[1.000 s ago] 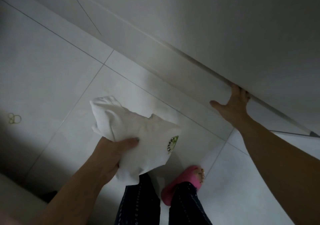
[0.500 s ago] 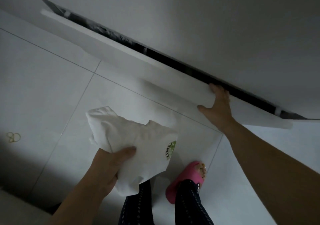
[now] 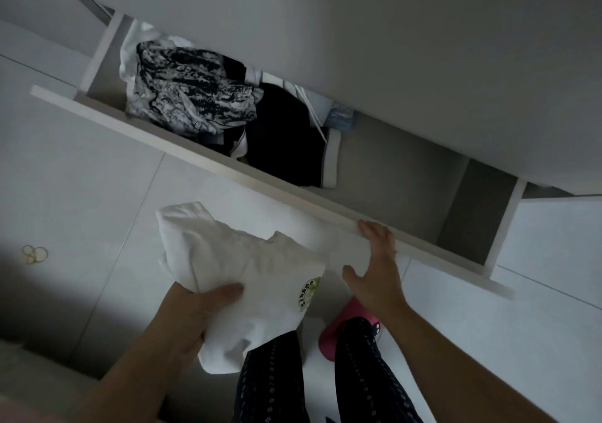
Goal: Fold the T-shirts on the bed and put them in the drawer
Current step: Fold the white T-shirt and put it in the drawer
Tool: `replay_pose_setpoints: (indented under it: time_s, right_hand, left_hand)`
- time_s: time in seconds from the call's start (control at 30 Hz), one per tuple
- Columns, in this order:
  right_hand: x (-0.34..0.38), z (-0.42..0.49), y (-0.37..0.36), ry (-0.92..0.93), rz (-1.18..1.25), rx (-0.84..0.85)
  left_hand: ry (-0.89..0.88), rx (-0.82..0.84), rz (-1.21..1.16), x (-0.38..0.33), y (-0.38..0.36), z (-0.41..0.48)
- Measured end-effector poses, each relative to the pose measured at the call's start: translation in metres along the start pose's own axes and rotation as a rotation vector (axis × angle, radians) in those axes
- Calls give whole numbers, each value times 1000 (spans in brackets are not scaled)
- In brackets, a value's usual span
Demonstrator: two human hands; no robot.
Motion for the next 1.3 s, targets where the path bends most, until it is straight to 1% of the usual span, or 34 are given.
replay_pose_setpoints:
  time_s: [0.1,0.27,0.37,0.43,0.47,0.53,0.57,0.63,0.67,0.7,0.73,0.8,0.9,0.97,1.07,1.2,1.3]
  right_hand:
    - [3,-19,-11,-46,24,-1]
    - [4,-50,-25,-67,-26,56]
    - [11,-61,-30,-55,36,96]
    - [19,-64,-25,-108,73,76]
    - [21,-66,-17,-173,111,46]
    - [30,-62,-4,-348,285,-28]
    - [34,-57,2,-445,464,-55]
    - [44,-47,7,-631,922,-25]
    - [55,-41,14,-653,1101,1]
    - [62,-34,25,-630,1196,19]
    - [64,-28,36,-609,1218,19]
    - [48,-19,56,-609,1179,-21]
    - [0,-1,75,-626,940,-135]
    - [-33,13,80,-636,876,-221]
    - [-84,31,81,-658,899,-280]
    - [-143,52,82,-654,977,-323]
    - [-178,69,86,-618,996,-367]
  left_hand:
    - [-18,-13,58,1,8,-5]
    - [-42,-31,3,4,22,-7]
    - [-64,-3,-13,-3,21,-11]
    - [-60,35,-35,-8,15,-14]
    - [-53,58,-52,-11,9,-16]
    - [-44,148,-65,-20,-12,-22]
    - [-36,206,-65,-24,-26,-26]
    - [-8,323,-67,-30,-54,-31]
    - [10,372,-63,-33,-68,-32]
    - [30,422,-49,-35,-81,-31]
    - [53,458,-23,-37,-94,-27]
    - [80,440,28,-39,-113,-7]
    - [74,332,120,-43,-144,44]
    - [83,313,180,-43,-171,82]
    - [106,336,272,-44,-213,136]
    - [54,410,402,-47,-256,186]
    - [23,435,445,-49,-283,216]
Point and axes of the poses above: each hand's wrist, its own z-axis towards the middle knuckle, its own y-axis out of the back of the hand, x = y × z, the point moved 7 cm from there along z, towards the middle knuckle, and after that the axes turned 12 degrees about y, right-handed, at the moved point
